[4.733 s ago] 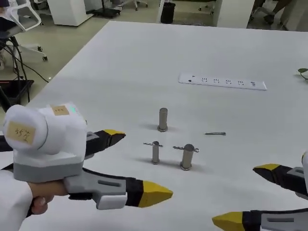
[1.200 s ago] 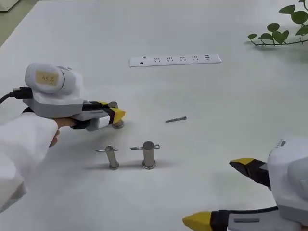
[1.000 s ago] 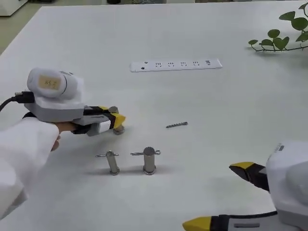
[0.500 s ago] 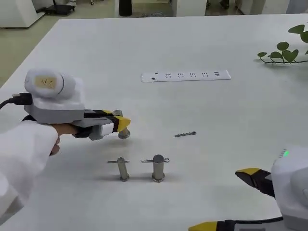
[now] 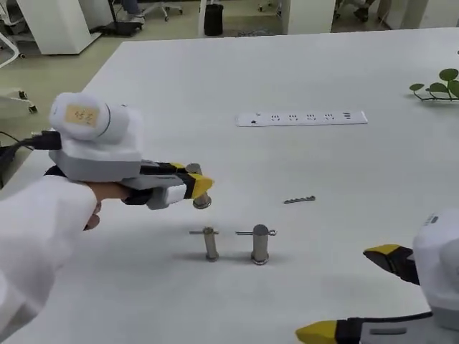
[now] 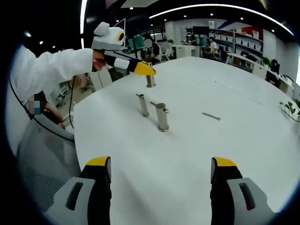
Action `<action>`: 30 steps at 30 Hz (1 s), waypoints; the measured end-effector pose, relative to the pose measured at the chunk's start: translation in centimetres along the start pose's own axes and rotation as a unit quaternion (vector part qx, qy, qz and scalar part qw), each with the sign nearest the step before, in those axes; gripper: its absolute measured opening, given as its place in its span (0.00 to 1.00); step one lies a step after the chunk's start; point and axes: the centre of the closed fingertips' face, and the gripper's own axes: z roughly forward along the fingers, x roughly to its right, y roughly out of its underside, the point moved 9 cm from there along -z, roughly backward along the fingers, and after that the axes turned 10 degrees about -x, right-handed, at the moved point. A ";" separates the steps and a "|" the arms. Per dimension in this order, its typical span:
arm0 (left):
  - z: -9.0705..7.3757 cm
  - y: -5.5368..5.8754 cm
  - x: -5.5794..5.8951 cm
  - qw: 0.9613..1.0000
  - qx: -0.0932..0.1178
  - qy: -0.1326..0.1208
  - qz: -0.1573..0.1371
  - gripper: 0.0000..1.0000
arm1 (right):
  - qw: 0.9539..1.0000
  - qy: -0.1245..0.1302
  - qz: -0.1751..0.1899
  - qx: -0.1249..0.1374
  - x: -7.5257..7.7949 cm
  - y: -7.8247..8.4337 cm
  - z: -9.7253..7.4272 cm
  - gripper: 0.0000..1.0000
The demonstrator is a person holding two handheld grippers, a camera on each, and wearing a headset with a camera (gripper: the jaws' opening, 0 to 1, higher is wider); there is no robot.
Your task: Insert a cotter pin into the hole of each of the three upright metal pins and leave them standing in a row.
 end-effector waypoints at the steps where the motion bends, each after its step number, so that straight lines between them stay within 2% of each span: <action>1: -0.3 0.0 0.4 1.000 0.001 0.001 0.002 0.10 | 1.000 -0.001 -0.001 0.000 -0.1 0.0 0.0 0.86; 5: -0.9 -0.2 1.3 1.000 0.011 0.005 -0.019 0.10 | 1.000 -0.009 0.006 0.007 -0.2 -0.1 -0.1 0.86; 7: -1.3 -0.4 2.1 1.000 0.015 0.005 -0.006 0.10 | 1.000 -0.009 0.009 0.010 -0.2 -0.1 -0.2 0.86; 10: -1.9 -0.3 3.0 1.000 0.016 0.005 -0.003 0.10 | 1.000 -0.004 0.007 0.012 -0.1 -0.1 -0.4 0.86; 14: -2.6 -0.1 4.1 1.000 0.011 0.000 0.013 0.10 | 1.000 0.000 0.007 0.014 0.1 -0.1 -0.6 0.86; 17: -3.0 0.2 4.7 1.000 0.012 -0.002 0.007 0.10 | 1.000 0.000 0.006 0.015 0.2 0.0 -0.6 0.86; 20: -3.3 0.6 5.3 1.000 0.009 -0.004 0.013 0.10 | 1.000 0.003 0.003 0.013 0.1 0.0 -0.7 0.86; 23: -3.6 1.2 5.9 1.000 0.005 -0.004 0.003 0.10 | 1.000 0.003 0.002 0.011 0.1 0.1 -0.8 0.86; 30: -3.8 2.5 7.2 1.000 0.000 -0.008 0.002 0.10 | 1.000 0.005 0.006 0.023 0.0 -0.3 -1.4 0.86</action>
